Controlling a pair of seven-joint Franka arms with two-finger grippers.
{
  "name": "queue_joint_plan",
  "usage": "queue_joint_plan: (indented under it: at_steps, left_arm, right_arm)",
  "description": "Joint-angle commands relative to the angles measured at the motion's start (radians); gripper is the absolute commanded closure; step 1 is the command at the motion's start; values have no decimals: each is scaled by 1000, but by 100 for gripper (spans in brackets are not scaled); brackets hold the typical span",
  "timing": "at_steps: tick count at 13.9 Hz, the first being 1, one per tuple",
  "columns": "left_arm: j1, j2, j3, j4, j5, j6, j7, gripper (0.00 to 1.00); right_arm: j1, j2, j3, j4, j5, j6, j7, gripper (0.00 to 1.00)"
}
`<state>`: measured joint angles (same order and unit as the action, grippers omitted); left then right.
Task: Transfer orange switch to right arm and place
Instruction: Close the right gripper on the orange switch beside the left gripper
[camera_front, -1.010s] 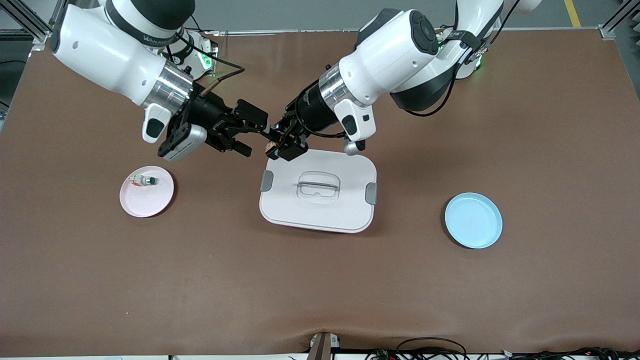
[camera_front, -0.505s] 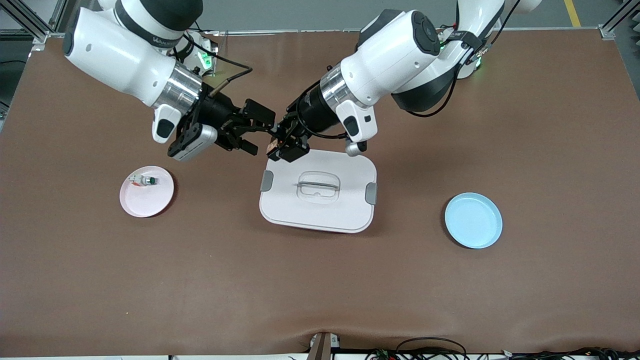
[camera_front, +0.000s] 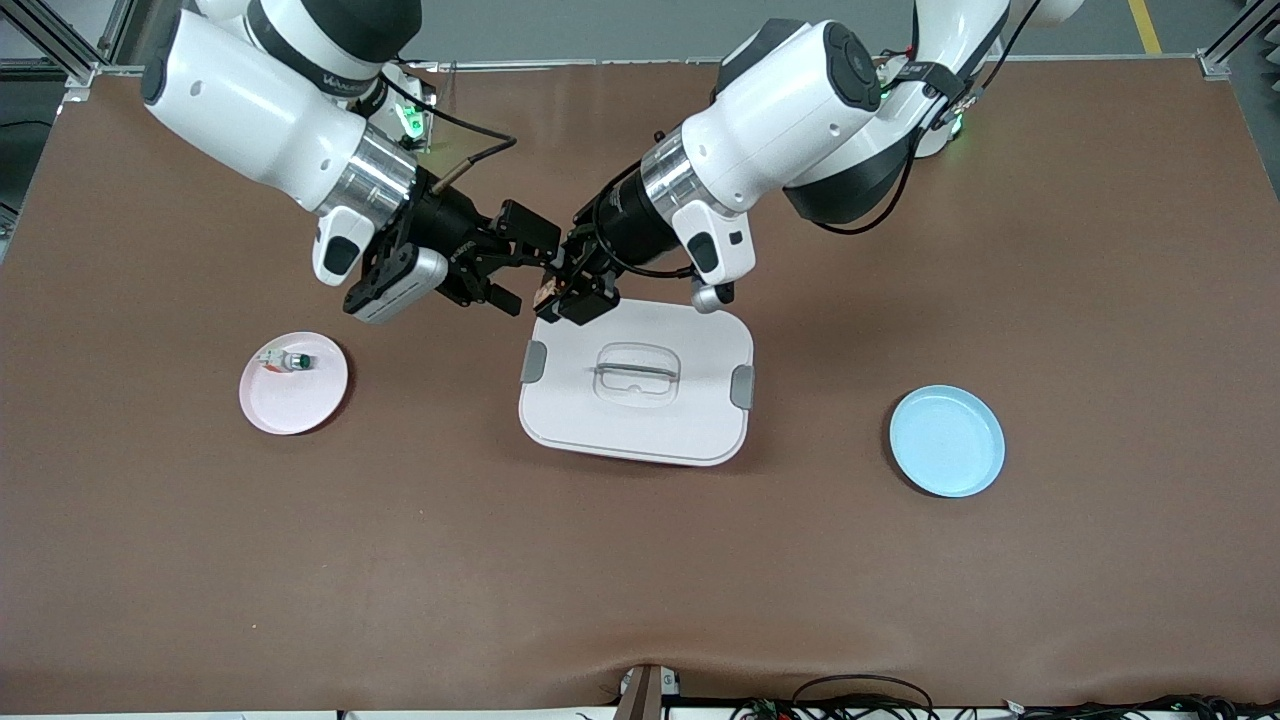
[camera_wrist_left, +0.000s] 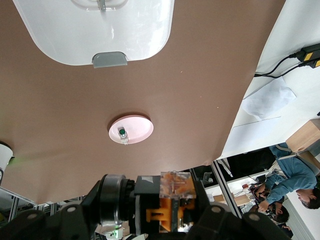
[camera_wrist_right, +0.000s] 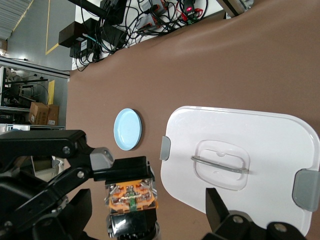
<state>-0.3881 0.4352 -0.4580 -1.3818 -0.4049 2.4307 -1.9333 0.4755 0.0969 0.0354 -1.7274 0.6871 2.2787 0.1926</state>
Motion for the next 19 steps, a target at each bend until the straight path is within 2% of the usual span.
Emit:
queue_joint_plan:
  at_steps: [1,3,4,5,9,12,13,15,16,19]
  left_arm:
    - [-2,-9,2,4,23,7,-32,73]
    - [-2,-9,2,4,23,7,-32,73]
    - [-2,-9,2,4,23,7,-32,73]
    - [-2,-9,2,4,23,7,-32,73]
    - [0,-9,2,3,23,7,-32,73]
    - [-2,-9,2,3,23,7,-32,73]
    - [-2,-10,2,3,23,7,-32,73]
    - [-2,-10,2,3,23,7,-32,73]
    - [-2,-10,2,3,23,7,-32,73]
    - [0,-10,2,3,28,7,-22,34]
  right_arm:
    - [17,35,-11,49,-17,1,27,0]
    - [21,41,-11,54,-30,1,25,3]
    - [23,46,-9,70,-70,1,27,17]
    - [25,55,-9,80,-83,-1,27,24]
    - [31,60,-11,86,-86,1,25,48]
    - [31,64,-9,95,-83,-1,25,84]
    - [31,67,-9,97,-80,-1,27,94]
    - [29,67,-9,97,-77,-1,25,100]
    - [29,67,-9,97,-69,-1,31,100]
    - [29,69,-9,97,-69,-7,30,100]
